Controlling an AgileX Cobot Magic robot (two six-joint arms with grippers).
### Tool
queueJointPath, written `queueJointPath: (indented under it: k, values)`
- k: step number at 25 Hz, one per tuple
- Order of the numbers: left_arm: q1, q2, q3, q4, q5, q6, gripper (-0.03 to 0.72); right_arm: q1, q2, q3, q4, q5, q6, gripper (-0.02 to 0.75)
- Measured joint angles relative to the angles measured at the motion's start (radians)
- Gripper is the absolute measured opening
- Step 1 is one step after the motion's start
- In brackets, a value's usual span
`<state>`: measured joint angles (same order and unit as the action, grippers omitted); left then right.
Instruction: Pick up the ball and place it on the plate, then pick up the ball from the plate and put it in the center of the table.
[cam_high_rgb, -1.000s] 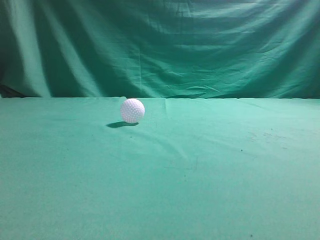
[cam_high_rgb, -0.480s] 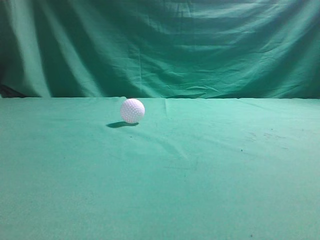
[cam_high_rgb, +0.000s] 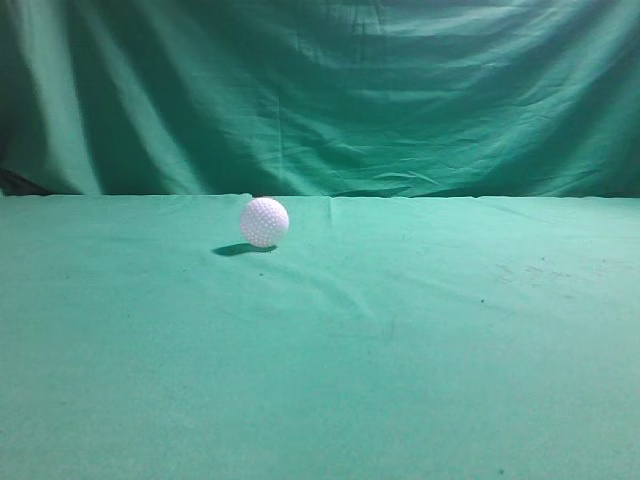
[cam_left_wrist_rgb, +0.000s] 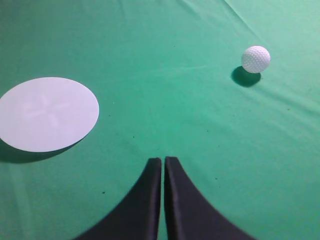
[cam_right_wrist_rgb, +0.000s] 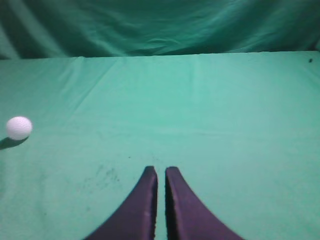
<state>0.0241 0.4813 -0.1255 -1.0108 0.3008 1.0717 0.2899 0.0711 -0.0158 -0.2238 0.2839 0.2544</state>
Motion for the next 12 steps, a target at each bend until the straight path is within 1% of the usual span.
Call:
queueJointPath:
  k: [1, 4, 7, 12]
  values:
    - [0.0, 0.0, 0.0, 0.0, 0.0, 0.0, 0.0, -0.035, -0.017, 0.022, 0.004, -0.016, 0.003, 0.048]
    - [0.0, 0.0, 0.0, 0.0, 0.0, 0.0, 0.0, -0.098, -0.063, 0.04, 0.008, -0.024, 0.007, 0.048]
    - [0.0, 0.0, 0.0, 0.0, 0.0, 0.0, 0.0, -0.119, -0.08, 0.042, 0.008, 0.021, 0.008, 0.048]
    - [0.0, 0.0, 0.0, 0.0, 0.0, 0.0, 0.0, -0.121, -0.08, 0.044, 0.012, 0.084, 0.008, 0.048]
